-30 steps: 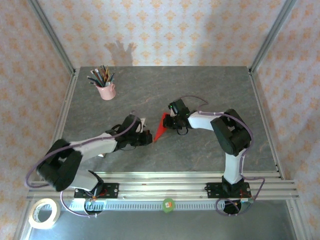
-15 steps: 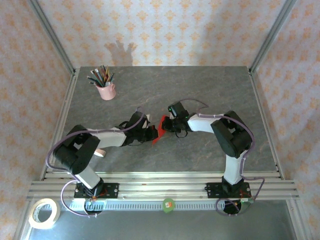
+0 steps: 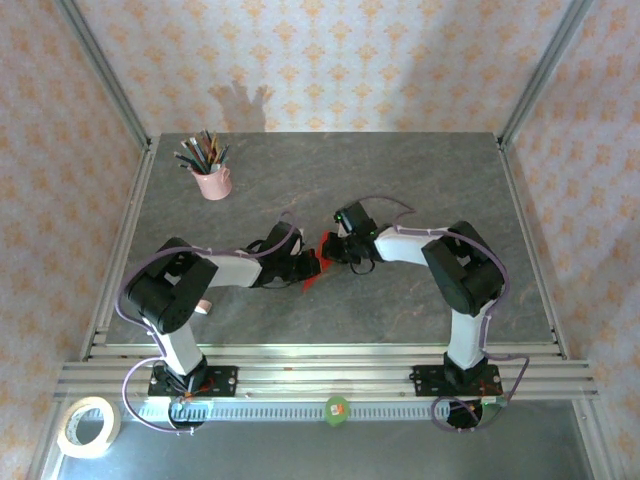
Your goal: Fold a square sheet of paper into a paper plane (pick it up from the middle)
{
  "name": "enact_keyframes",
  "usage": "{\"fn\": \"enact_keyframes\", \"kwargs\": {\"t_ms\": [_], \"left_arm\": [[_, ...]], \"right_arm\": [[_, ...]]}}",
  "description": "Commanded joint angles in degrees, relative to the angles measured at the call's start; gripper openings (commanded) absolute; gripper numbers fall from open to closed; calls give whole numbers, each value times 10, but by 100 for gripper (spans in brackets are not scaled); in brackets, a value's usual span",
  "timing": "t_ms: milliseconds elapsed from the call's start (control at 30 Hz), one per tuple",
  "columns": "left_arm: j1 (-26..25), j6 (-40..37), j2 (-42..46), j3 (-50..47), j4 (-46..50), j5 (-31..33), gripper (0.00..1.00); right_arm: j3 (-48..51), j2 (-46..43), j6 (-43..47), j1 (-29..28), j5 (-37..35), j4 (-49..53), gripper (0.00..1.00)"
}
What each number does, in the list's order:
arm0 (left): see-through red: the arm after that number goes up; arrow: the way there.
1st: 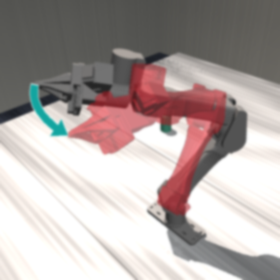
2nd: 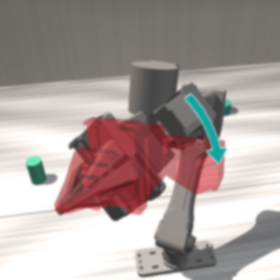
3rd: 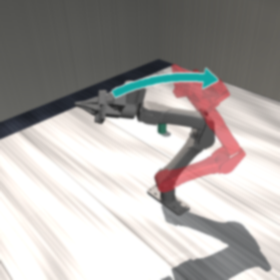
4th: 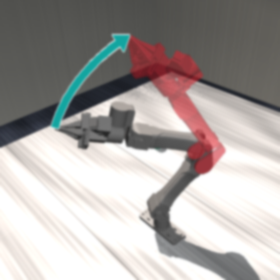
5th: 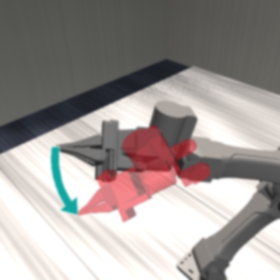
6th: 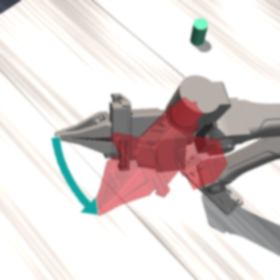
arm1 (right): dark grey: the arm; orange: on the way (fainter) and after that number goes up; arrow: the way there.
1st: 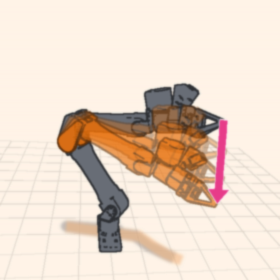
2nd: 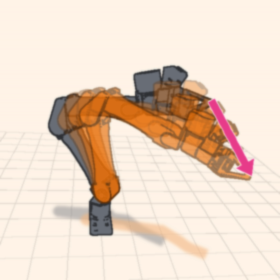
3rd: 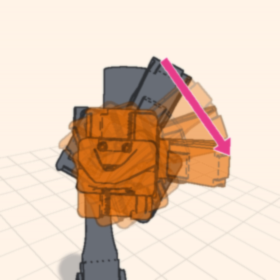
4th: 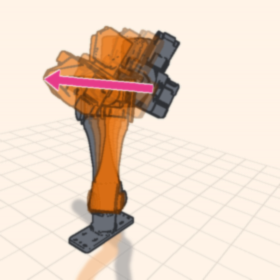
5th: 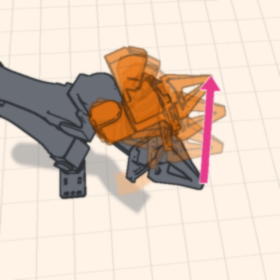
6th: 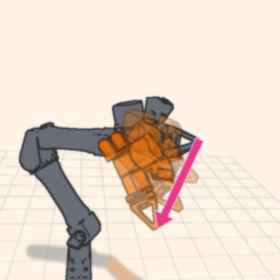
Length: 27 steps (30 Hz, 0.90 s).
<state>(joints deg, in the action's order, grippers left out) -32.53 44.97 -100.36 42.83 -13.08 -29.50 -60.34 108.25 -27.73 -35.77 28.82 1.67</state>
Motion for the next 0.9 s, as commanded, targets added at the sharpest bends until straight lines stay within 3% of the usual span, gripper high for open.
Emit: {"fn": "enact_keyframes", "kwargs": {"t_ms": [0,533,867], "left_arm": [[3,-11,-2,-2,40,27,5],[3,-18,-4,-7,67,43,4],[3,-16,-9,-45,98,54,2]], "right_arm": [[-26,-13,43,6,4,11,10],[18,-3,91,27,-18,-6,9],[14,37,135,96,-8,-7,9]]}}
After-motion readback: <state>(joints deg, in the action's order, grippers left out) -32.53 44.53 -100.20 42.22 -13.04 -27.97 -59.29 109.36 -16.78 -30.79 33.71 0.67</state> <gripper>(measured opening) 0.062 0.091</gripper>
